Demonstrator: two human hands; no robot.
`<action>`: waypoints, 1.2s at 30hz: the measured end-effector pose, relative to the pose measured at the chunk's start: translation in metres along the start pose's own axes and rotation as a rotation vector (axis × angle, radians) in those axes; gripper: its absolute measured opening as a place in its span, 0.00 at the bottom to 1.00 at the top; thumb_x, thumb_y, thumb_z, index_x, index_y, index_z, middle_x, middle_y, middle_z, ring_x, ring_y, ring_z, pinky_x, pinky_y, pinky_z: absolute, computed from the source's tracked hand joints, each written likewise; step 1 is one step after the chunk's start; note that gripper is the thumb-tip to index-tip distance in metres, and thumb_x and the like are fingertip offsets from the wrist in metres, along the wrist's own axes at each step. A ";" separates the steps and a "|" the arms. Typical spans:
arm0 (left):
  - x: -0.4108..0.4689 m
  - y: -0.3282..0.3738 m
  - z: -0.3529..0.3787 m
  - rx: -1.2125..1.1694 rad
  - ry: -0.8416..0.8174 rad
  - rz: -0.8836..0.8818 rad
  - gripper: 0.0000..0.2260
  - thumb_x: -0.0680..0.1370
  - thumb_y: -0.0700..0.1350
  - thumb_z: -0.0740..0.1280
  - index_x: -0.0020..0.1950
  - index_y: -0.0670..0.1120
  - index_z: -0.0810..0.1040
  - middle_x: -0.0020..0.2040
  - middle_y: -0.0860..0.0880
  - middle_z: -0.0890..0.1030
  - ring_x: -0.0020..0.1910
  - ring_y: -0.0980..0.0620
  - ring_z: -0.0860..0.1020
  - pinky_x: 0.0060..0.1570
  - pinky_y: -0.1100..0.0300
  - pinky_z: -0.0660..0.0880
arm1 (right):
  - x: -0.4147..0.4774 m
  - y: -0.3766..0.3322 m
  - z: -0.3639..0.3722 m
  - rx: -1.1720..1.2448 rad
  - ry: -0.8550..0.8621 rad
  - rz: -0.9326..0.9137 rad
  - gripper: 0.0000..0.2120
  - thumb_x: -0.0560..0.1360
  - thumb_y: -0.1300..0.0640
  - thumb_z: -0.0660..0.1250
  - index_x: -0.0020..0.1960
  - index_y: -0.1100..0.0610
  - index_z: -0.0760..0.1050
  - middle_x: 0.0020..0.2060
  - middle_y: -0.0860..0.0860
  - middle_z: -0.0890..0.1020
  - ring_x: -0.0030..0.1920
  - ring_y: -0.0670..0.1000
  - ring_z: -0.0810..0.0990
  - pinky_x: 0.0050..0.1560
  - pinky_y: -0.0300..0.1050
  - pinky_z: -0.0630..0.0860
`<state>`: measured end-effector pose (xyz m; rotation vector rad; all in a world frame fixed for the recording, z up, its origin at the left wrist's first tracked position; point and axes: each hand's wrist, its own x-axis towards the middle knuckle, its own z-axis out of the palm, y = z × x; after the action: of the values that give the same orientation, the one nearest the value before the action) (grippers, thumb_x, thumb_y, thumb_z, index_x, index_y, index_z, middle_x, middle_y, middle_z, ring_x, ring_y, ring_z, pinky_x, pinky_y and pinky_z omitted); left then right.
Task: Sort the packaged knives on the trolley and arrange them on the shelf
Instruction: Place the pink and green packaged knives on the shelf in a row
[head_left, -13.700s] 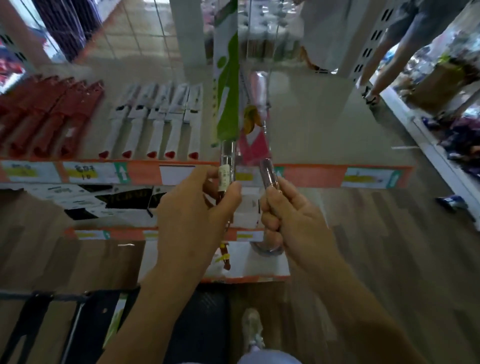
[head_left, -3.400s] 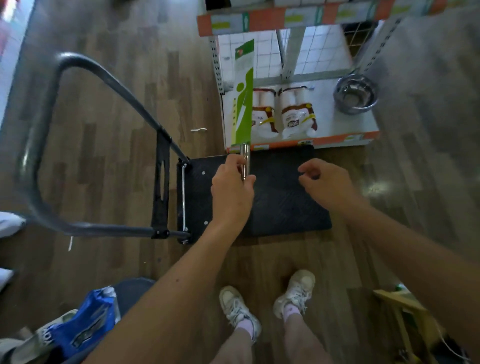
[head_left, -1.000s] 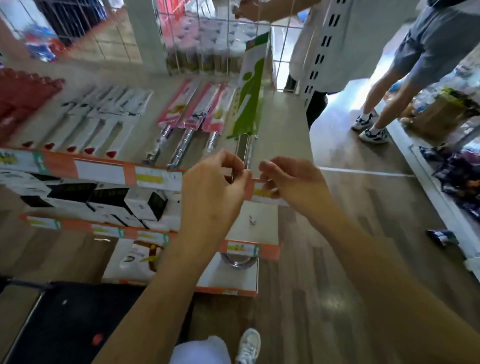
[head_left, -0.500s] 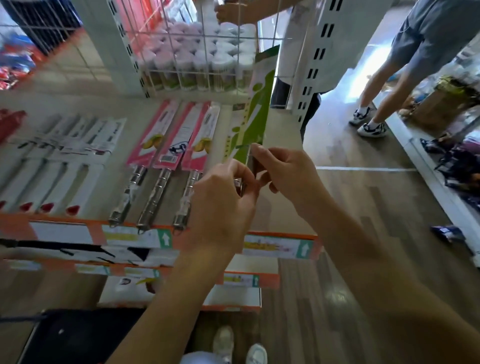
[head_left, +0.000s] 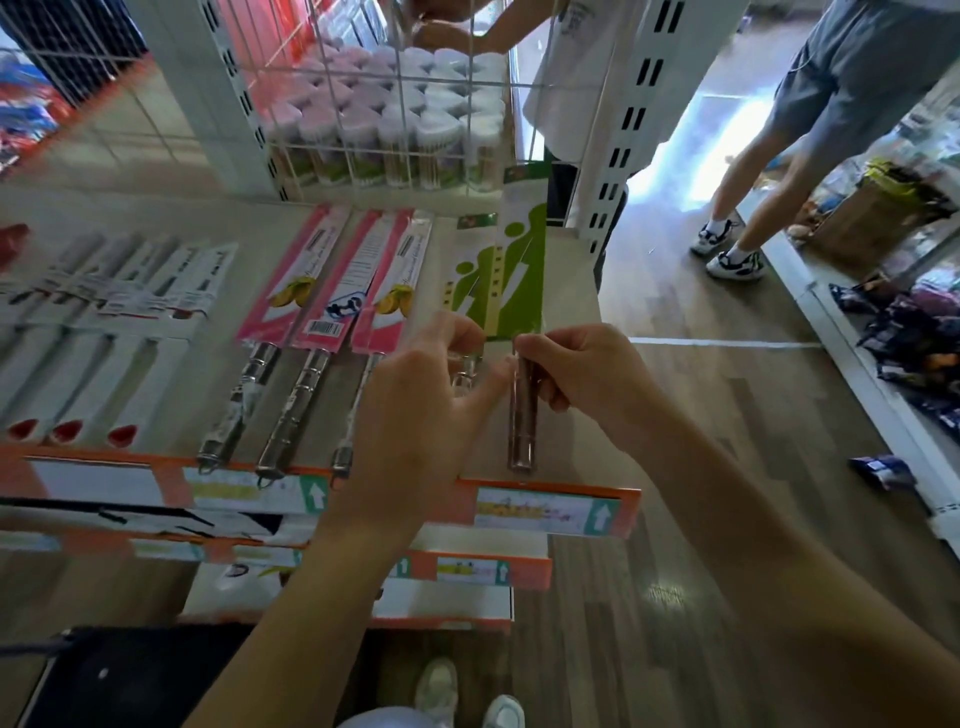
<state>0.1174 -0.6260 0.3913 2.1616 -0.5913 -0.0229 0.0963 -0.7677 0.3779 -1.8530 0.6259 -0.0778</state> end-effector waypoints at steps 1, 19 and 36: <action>0.000 -0.001 -0.001 0.004 0.009 -0.005 0.09 0.73 0.53 0.67 0.49 0.52 0.72 0.46 0.57 0.77 0.45 0.59 0.77 0.39 0.74 0.69 | -0.001 0.002 0.000 0.002 -0.007 0.016 0.14 0.74 0.53 0.65 0.32 0.57 0.78 0.16 0.46 0.74 0.20 0.43 0.70 0.26 0.36 0.70; -0.006 -0.007 -0.005 0.087 0.070 -0.003 0.08 0.75 0.48 0.66 0.52 0.47 0.76 0.46 0.57 0.75 0.47 0.60 0.72 0.41 0.81 0.65 | -0.006 0.003 0.003 -0.368 -0.026 0.047 0.16 0.76 0.47 0.61 0.37 0.57 0.77 0.27 0.49 0.77 0.28 0.47 0.74 0.30 0.36 0.72; -0.005 -0.033 -0.035 0.109 0.054 0.099 0.09 0.75 0.46 0.66 0.53 0.45 0.77 0.50 0.51 0.76 0.51 0.47 0.76 0.52 0.48 0.76 | -0.037 -0.023 0.012 -0.938 0.237 -0.189 0.19 0.77 0.43 0.58 0.52 0.59 0.76 0.41 0.56 0.78 0.42 0.54 0.75 0.41 0.43 0.66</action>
<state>0.1344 -0.5811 0.3875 2.2278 -0.6815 0.1238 0.0773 -0.7352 0.4034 -2.8406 0.7096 -0.1460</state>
